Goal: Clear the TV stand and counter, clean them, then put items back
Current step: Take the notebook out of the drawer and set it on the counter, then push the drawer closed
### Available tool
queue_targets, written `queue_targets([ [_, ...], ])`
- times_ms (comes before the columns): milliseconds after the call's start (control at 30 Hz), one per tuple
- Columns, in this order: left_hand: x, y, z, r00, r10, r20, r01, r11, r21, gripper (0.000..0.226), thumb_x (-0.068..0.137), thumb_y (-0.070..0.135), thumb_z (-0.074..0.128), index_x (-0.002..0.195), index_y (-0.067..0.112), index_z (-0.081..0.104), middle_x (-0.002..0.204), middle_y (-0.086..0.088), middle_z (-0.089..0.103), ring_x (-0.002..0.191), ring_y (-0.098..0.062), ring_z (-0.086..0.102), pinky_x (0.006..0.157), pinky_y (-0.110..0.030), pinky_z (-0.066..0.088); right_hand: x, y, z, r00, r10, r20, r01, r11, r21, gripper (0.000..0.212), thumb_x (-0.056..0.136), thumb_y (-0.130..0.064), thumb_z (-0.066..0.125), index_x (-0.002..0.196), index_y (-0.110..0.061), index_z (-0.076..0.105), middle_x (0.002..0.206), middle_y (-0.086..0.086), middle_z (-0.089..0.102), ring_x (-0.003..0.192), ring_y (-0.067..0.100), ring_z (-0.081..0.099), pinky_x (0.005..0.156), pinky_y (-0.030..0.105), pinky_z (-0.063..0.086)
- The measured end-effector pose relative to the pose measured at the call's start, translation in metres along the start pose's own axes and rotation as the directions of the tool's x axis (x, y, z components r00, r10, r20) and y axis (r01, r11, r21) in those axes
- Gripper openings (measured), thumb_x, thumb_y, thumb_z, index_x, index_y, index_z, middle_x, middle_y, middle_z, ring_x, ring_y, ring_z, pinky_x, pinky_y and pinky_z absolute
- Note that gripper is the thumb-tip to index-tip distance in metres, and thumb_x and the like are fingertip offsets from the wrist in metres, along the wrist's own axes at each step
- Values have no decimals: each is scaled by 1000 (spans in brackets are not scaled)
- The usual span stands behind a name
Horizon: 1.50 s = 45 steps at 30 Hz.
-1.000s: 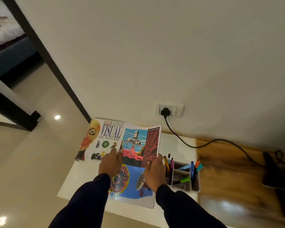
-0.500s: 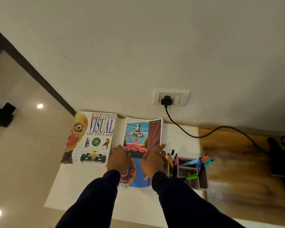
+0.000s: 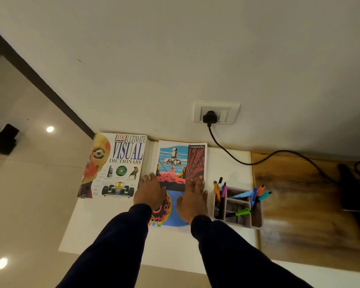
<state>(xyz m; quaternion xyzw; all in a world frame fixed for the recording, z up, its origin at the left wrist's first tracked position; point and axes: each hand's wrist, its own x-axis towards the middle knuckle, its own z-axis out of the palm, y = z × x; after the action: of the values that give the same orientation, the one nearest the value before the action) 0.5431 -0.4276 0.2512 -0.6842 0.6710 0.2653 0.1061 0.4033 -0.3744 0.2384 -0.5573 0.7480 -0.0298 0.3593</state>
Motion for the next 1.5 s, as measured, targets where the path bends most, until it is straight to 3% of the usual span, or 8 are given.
queue_targets([
  [433,-82,47,16,979,156,-131,-151,987,47,69,100,43,51,155,10,27,150,-14,46,135,-36,43,106,-43,42,-92,53,-32,901,-430,53,397,869,294,43,109,-15,42,152,-10,42,165,10,30,154,24,25,122,38,29],
  [633,-169,98,47,971,154,-181,-147,988,52,62,99,37,53,153,12,31,137,-16,55,124,-39,48,97,-46,46,-165,133,-64,907,-420,19,402,879,256,50,110,-26,41,158,-14,35,164,3,34,152,19,29,120,20,17],
  [733,-215,124,73,983,93,-159,-101,994,-46,68,98,40,56,155,12,31,142,-15,53,126,-40,48,99,-49,46,-206,186,-76,935,-354,10,336,895,293,42,109,-25,44,147,-10,51,152,8,52,141,23,46,118,32,33],
  [833,-273,162,114,995,34,-98,-45,992,-115,71,98,43,56,154,8,32,144,-16,52,132,-37,47,107,-44,41,-258,260,-95,975,-221,37,178,866,468,24,103,-9,49,113,-2,70,112,19,71,93,30,68,85,38,54],
  [1000,-367,229,184,1000,13,-7,-15,964,-267,68,99,39,56,154,8,33,144,-14,55,133,-30,50,107,-37,41,-337,384,-123,990,30,135,-89,885,458,25,101,-28,62,92,-5,64,70,15,70,45,20,62,44,26,52],
  [1167,-439,280,255,995,-51,82,80,906,-415,48,97,40,58,138,15,55,126,-9,67,119,-24,60,101,-32,46,-396,490,-124,965,256,64,-263,919,292,56,98,-56,55,66,-9,55,75,18,73,50,21,65,61,39,63],
  [1333,-487,305,324,932,-191,309,335,781,-526,40,90,43,63,87,2,67,81,-9,71,86,-32,72,81,-39,58,-453,556,-102,786,512,346,-613,573,544,61,99,-58,53,98,0,70,90,15,76,78,26,75,70,42,65],
  [1500,-524,311,374,704,-225,674,703,359,-614,55,79,56,77,99,7,63,90,-17,74,81,-35,73,74,-45,62,-483,602,-62,624,620,477,-746,288,600,71,103,-60,39,110,5,64,94,18,75,83,35,76,81,56,62],
])
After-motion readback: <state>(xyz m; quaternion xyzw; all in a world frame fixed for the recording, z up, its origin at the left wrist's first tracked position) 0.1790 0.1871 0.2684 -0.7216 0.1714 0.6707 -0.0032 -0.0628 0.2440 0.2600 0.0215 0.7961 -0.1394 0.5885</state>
